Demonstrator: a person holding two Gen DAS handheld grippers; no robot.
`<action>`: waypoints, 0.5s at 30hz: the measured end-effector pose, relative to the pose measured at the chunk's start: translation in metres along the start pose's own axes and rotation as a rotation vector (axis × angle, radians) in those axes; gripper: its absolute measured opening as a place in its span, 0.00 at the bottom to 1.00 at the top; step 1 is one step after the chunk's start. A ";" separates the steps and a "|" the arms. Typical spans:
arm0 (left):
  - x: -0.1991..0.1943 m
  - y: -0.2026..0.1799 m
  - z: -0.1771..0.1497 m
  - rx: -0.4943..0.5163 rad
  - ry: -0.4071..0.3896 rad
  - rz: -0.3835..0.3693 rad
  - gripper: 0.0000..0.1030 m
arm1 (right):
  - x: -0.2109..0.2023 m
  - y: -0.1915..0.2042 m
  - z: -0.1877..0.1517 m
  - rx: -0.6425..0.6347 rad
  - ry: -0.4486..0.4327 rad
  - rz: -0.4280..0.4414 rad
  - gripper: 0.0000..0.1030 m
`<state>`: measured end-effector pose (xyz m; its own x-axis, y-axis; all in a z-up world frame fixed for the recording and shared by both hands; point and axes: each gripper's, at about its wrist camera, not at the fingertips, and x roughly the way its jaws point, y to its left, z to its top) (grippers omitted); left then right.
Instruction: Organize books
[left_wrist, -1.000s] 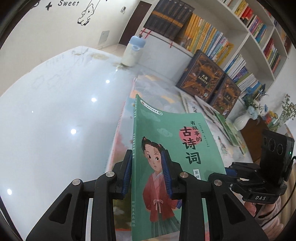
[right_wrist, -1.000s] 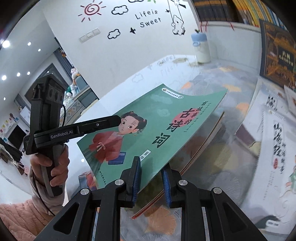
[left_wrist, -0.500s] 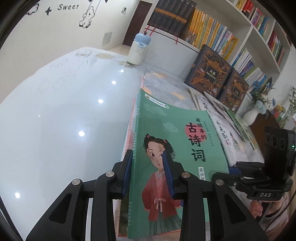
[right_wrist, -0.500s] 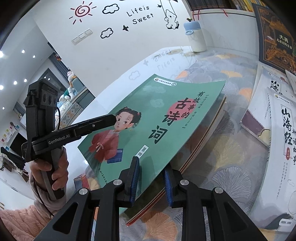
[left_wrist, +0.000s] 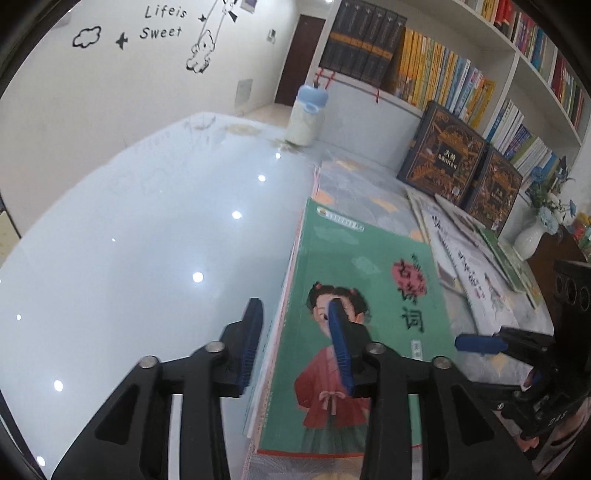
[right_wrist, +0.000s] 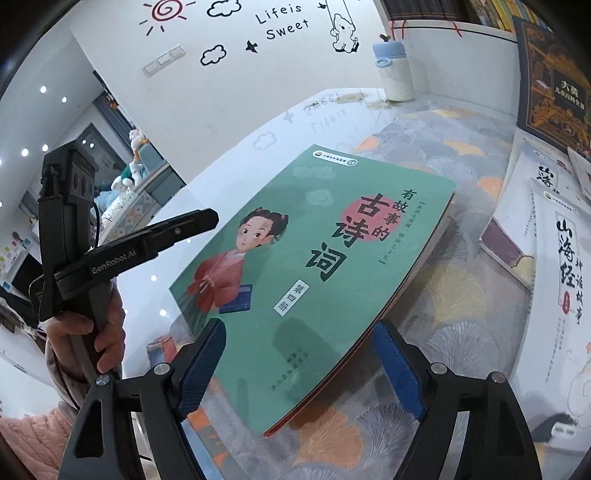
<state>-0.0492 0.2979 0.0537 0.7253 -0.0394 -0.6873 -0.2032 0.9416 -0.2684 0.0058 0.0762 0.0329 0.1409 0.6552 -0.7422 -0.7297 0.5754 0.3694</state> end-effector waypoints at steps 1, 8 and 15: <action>-0.004 -0.003 0.002 -0.001 -0.007 -0.006 0.35 | -0.002 0.000 0.000 -0.002 -0.005 0.002 0.78; -0.014 -0.045 0.007 0.063 -0.019 -0.037 0.35 | -0.041 -0.024 -0.006 0.027 -0.076 -0.010 0.78; 0.006 -0.119 0.009 0.143 0.016 -0.117 0.35 | -0.096 -0.087 -0.030 0.152 -0.155 -0.063 0.78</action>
<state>-0.0144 0.1890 0.0875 0.7276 -0.1555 -0.6681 -0.0221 0.9681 -0.2494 0.0359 -0.0516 0.0548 0.2925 0.6761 -0.6763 -0.6086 0.6771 0.4137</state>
